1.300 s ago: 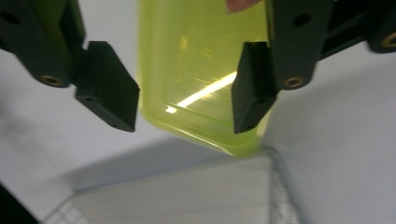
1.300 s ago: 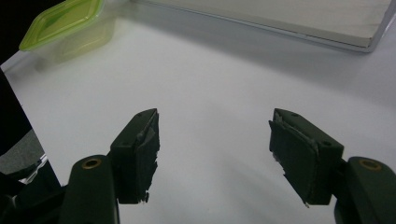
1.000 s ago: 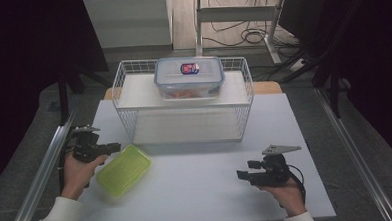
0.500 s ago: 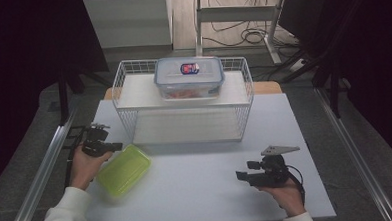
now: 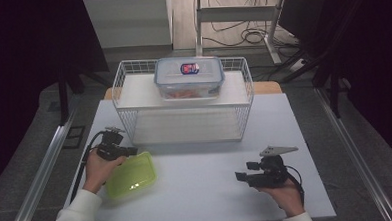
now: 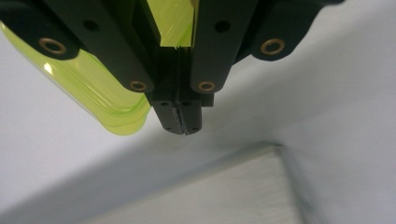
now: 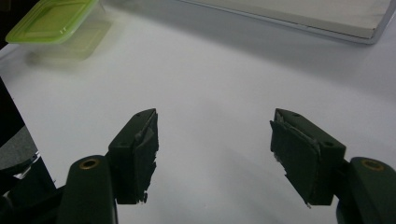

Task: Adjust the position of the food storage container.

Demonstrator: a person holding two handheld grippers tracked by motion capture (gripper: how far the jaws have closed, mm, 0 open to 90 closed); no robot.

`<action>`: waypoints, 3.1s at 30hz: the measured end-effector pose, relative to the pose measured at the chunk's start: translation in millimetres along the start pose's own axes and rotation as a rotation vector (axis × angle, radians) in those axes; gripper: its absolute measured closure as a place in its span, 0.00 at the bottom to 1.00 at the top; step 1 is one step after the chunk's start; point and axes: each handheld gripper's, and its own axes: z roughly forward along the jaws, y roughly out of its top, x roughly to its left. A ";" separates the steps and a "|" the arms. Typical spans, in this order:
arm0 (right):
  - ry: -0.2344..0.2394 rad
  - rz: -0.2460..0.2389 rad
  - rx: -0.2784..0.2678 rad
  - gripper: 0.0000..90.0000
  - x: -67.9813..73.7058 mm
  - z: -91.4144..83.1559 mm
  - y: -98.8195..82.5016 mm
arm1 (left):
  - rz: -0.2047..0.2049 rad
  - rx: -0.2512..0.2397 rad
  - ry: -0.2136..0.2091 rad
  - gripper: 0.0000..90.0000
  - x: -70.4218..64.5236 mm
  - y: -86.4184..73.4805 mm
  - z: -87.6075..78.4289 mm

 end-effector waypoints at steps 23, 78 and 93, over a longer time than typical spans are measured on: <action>-0.011 0.009 0.000 0.36 -3.8 -0.6 -1.7 | 0.016 -0.098 0.057 1.00 6.6 -27.2 -61.1; -0.015 0.010 0.008 0.35 -4.0 1.2 -2.4 | 0.099 0.086 -0.099 1.00 -62.2 -39.5 10.9; -0.006 0.004 0.004 0.35 -2.5 1.6 -2.2 | 0.124 0.088 -0.138 1.00 -83.7 -28.8 27.9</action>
